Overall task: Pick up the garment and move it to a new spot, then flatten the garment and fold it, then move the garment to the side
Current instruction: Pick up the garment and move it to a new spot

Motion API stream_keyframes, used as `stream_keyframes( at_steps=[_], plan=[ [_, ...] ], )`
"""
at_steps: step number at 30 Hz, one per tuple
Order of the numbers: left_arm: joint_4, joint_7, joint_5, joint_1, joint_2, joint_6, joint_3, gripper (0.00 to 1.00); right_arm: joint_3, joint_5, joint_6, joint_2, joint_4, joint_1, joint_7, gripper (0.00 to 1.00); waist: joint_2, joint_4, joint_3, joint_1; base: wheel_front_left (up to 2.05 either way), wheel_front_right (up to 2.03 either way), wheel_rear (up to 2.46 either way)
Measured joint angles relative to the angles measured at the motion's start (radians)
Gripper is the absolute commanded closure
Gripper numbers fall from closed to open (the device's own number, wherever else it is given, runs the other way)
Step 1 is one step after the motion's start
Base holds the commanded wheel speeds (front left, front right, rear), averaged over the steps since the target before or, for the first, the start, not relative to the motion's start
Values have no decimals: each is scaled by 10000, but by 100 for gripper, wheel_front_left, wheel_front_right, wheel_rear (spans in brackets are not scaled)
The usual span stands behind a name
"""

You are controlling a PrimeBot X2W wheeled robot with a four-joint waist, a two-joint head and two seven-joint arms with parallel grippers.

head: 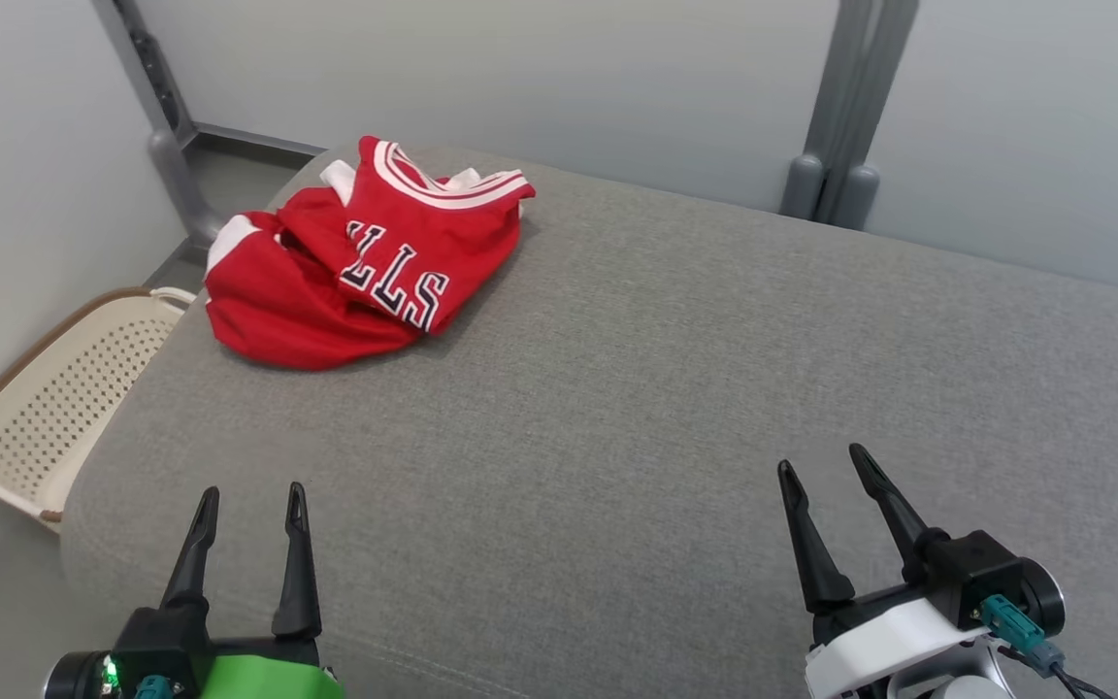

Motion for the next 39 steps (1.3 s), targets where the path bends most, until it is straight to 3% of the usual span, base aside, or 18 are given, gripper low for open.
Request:
stream_keyframes(
  at_steps=[9, 16, 21, 25, 30, 34, 39],
  plan=[
    [-481, 0, 31, 41, 2, 125, 278, 0, 322, -2, 0, 4, 58, -241, 0, 0, 0, 956, 29, 0, 0, 0, 0],
    [-583, 0, 8, 156, 2, 180, 339, 0, 453, -63, 0, 0, 180, -330, 0, 0, 0, 1059, 131, 0, 0, 0, 0],
    [-512, 0, 82, -208, 2, -117, 242, 0, 341, -265, 0, 4, 54, -337, -2, 0, 0, 1065, 222, 0, 0, 0, 0],
    [-539, 0, 4, -1223, 2, -257, 422, 0, 301, -602, 2, -71, -144, -502, 0, 0, 0, 1023, 528, 0, 0, 0, 0],
    [-247, 0, 25, -3007, 77, -483, 554, 0, 332, -746, 2, -721, -560, -1151, -2, 0, 0, 851, 1158, 0, 0, 0, 0],
    [1005, 10, -25, -4787, 274, -564, 531, 0, 360, -853, 2, -1384, -846, -1734, -2, 0, 0, 627, 1904, 0, 0, 0, 0],
    [2531, 761, -59, -7513, 581, -658, 261, 0, 318, -888, 2, -2144, -1292, -2556, -2, 0, 0, 340, 3009, 0, 0, 0, 0]
  ],
)
